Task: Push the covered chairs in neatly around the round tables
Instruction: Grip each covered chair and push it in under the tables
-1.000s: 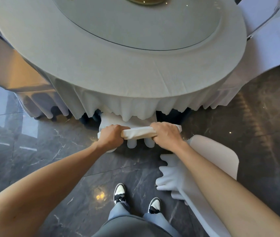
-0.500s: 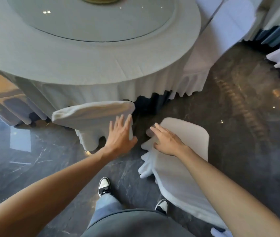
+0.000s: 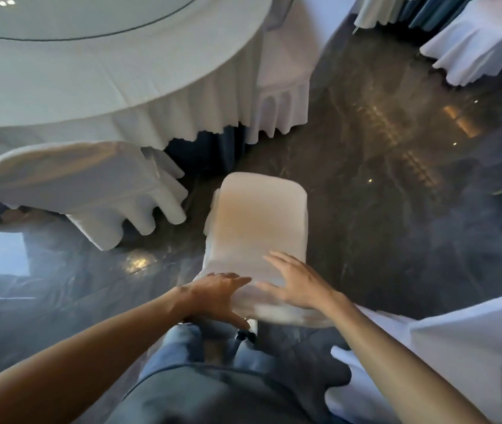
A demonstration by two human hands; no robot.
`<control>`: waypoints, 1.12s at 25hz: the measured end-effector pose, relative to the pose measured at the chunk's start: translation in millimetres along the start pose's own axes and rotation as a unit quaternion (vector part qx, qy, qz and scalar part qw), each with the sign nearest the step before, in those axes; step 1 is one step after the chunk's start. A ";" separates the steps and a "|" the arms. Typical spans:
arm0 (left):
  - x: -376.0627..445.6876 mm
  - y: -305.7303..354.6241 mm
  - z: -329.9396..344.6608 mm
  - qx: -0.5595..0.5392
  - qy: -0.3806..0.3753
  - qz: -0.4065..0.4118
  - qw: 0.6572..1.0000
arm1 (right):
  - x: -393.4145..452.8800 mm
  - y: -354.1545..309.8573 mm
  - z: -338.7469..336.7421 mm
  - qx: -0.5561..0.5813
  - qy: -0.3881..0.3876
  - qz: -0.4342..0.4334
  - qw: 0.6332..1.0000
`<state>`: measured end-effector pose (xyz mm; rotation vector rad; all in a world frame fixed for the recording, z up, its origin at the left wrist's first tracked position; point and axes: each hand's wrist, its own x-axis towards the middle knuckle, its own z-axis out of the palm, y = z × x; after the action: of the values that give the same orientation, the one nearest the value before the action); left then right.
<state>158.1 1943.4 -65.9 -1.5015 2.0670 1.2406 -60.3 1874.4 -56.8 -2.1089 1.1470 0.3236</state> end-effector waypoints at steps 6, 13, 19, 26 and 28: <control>22.7 -8.6 31.7 0.035 0.036 -0.005 0.999 | -51.1 31.5 37.2 -0.073 -0.050 -0.015 0.996; 38.4 -18.3 15.1 0.046 0.144 -0.015 0.988 | -19.3 34.5 27.4 -0.115 0.014 0.043 0.992; 61.7 -57.3 -90.2 0.050 0.230 -0.064 0.970 | 74.6 14.8 -43.6 -0.124 0.077 0.059 0.988; 95.9 -125.1 -209.2 0.053 0.228 -0.091 0.968 | 197.0 -17.4 -140.5 -0.170 0.077 0.087 0.979; 102.4 -150.1 -235.2 0.048 0.238 -0.093 0.966 | 230.1 -30.8 -163.4 -0.170 0.078 0.082 0.979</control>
<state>303.9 1684.5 -67.1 -2.0456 2.1535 0.7500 79.5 1627.7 -43.5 -2.3723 1.4469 0.4650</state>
